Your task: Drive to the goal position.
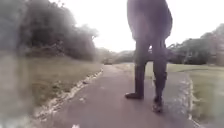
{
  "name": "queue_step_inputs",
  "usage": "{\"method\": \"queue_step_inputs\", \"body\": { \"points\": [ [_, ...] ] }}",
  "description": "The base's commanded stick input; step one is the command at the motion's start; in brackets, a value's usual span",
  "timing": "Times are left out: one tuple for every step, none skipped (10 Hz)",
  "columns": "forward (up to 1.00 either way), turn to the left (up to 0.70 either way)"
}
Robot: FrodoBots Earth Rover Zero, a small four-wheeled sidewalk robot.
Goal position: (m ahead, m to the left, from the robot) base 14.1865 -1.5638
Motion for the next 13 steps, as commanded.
{"method": "queue_step_inputs", "body": {
  "points": [
    [0.00,0.00],
    [0.00,0.00],
    [0.00,0.00],
    [0.00,0.00],
    [0.00,0.00],
    [0.00,0.00],
    [0.00,0.00],
    [0.00,0.00],
    [-1.00,0.00],
    [-1.00,0.00],
    [-0.52,0.00],
    [0.00,0.00],
    [0.00,0.00]
  ]
}}
